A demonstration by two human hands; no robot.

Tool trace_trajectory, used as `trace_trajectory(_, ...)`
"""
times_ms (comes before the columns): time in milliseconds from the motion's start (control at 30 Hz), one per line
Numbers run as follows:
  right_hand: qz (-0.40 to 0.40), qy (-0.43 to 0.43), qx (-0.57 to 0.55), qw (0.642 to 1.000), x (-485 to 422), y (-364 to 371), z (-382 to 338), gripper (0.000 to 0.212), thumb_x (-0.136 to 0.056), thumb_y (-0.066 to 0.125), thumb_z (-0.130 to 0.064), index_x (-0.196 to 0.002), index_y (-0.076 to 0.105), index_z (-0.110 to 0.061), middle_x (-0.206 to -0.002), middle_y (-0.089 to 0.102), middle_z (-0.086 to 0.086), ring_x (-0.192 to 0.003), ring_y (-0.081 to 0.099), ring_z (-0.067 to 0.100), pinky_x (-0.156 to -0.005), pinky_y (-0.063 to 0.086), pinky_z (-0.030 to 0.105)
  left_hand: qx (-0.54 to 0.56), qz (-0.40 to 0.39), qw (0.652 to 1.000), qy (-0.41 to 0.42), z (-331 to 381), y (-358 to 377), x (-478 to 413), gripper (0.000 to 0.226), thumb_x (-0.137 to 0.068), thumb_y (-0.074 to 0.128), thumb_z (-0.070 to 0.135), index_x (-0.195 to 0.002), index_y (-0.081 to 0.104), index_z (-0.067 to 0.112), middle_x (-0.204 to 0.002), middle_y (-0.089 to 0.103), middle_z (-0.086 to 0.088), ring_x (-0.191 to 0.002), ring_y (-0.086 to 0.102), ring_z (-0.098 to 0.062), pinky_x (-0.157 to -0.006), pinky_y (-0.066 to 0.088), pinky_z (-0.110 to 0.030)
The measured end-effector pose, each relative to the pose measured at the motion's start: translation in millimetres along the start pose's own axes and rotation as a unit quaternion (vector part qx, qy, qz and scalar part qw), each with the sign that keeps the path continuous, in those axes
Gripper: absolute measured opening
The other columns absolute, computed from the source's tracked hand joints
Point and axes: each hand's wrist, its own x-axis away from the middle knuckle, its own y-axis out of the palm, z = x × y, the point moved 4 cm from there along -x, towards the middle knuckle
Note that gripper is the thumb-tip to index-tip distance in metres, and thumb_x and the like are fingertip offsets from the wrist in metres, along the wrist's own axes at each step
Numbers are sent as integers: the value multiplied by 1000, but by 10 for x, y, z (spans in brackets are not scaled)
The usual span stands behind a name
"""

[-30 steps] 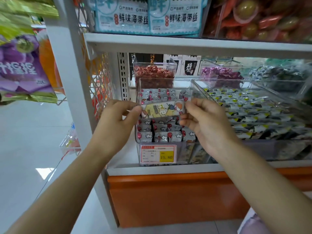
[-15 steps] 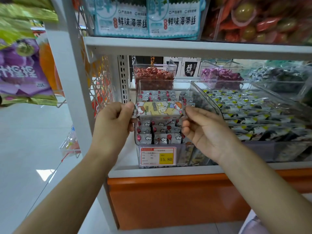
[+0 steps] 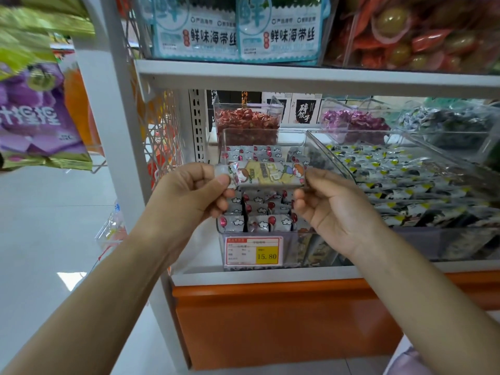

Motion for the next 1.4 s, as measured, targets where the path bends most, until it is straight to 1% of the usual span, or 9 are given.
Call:
trace_trajectory(133, -25, -52, 83, 995, 40, 20, -45, 13, -90, 56, -16, -80, 58, -8, -63, 62, 6, -55, 64, 17, -47, 51, 23, -78, 12, 996, 46, 55, -10, 18, 14, -91, 53, 7, -78, 60, 8, -61, 65, 2, -52, 58, -5, -48, 45, -14)
trace_trajectory(300, -53, -96, 159, 981, 47, 24, -62, 7, -90, 54, -1, -89, 56, -7, -76, 58, 7, -60, 66, 17, -56, 55, 25, -69, 25, 996, 47, 82, -25, 22, 12, -90, 56, 12, -81, 63, 12, -70, 66, -1, -64, 64, -9, -54, 49, -15)
trace_trajectory(467, -59, -122, 245, 960, 33, 19, -47, 21, -91, 52, 3, -103, 62, -11, -108, 61, 9, -71, 69, 16, -74, 58, 34, -72, 28, 997, 27, 83, -27, 9, 16, -94, 50, 9, -99, 65, 14, -88, 70, -3, -76, 68, -14, -62, 54, -19)
trace_trajectory(633, -46, -140, 243, 959, 45, 34, -54, 12, -88, 60, -6, -94, 70, -10, -97, 69, 8, -78, 71, 18, -71, 59, 30, -139, 7, 989, 49, 100, 24, 22, 32, -96, 43, 5, -122, 60, 12, -105, 68, -6, -83, 68, -11, -74, 56, -22)
trace_trajectory(767, -27, -147, 241, 959, 56, 27, -66, 8, -85, 63, -7, -80, 69, -9, -80, 68, 1, -70, 69, 13, -63, 59, 29, -167, -5, 983, 79, 136, 50, 44, 34, -92, 46, 1, -117, 64, 15, -96, 70, 3, -78, 67, -5, -70, 53, -14)
trace_trajectory(967, -4, -170, 279, 945, 69, 19, -100, 23, -87, 62, -9, -66, 65, -15, -79, 67, 4, -78, 66, 23, -58, 57, 29, -249, -25, 963, 103, 136, 85, 72, 42, -83, 53, 0, -101, 63, 38, -104, 66, 11, -90, 65, -9, -69, 50, -9)
trace_trajectory(1100, 11, -212, 364, 907, 96, 29, -127, 19, -89, 60, -16, -71, 65, -18, -77, 66, 6, -80, 65, 25, -71, 57, 41, -228, -30, 970, 81, 133, 78, 58, 34, -84, 55, 4, -93, 66, 35, -92, 69, 5, -81, 65, -9, -65, 54, -15)
trace_trajectory(1233, -13, -243, 414, 877, 150, 97, -122, 16, -90, 59, -18, -75, 62, -23, -76, 65, -2, -69, 59, 5, -65, 51, 21, -243, -15, 965, 100, 162, 90, 66, 5, -81, 61, 27, -80, 65, 27, -72, 66, 3, -63, 59, -4, -55, 50, -16)
trace_trajectory(1400, -34, -252, 418, 872, 163, 123, -120, 13, -90, 59, -15, -78, 62, -21, -74, 60, -11, -64, 55, -8, -62, 43, 7, -294, -8, 948, 121, 209, 44, 30, 20, -85, 61, 27, -66, 64, 20, -58, 61, 11, -51, 51, 2, -50, 39, -8)
